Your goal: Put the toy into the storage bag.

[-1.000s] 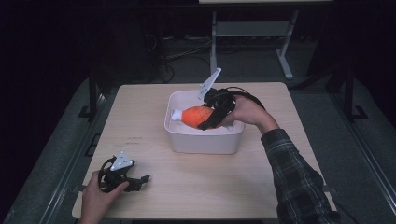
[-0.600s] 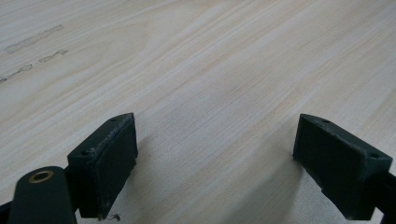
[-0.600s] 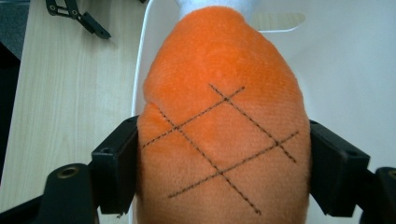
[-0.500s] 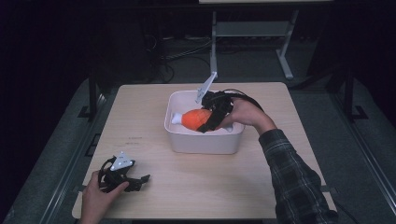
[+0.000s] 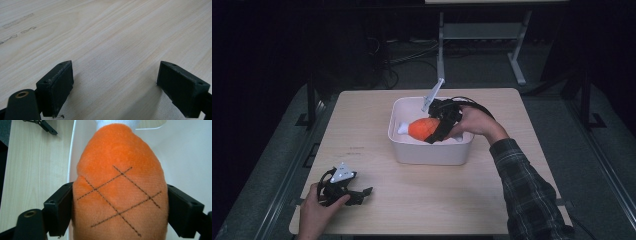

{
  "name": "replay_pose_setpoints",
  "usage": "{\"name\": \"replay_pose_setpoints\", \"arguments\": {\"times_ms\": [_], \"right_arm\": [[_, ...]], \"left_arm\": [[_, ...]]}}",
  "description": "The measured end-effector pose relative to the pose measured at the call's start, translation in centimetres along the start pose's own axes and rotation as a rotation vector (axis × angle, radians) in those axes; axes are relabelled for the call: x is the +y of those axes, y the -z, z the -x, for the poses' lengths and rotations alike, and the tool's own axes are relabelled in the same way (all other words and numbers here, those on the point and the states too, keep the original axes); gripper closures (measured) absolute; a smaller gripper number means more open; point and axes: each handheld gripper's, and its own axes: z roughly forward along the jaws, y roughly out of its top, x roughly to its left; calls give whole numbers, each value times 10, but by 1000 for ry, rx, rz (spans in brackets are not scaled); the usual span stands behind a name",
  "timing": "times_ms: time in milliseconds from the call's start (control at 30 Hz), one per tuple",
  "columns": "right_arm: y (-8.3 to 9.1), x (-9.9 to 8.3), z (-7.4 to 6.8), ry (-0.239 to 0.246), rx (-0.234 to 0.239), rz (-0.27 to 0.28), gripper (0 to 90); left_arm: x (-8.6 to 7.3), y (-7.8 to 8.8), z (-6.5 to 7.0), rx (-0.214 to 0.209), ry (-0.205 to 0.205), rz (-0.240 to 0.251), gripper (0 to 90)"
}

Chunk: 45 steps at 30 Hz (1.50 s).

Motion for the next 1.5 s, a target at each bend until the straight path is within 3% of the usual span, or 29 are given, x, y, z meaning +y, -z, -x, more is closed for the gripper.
{"name": "replay_pose_setpoints", "arguments": {"times_ms": [400, 667, 1100, 1500], "right_arm": [[9, 0, 0, -19, -21, 30, 138], [33, -9, -1, -83, -37, 94, 137], [67, -53, -11, -201, -103, 196, 126], [85, -98, -27, -278, -172, 265, 114]], "left_arm": [[0, 0, 0, 0, 0, 1, 130], [0, 0, 0, -1, 0, -1, 130], [0, 0, 0, 0, 6, 7, 130], [0, 0, 0, 0, 5, 5, 130]]}}
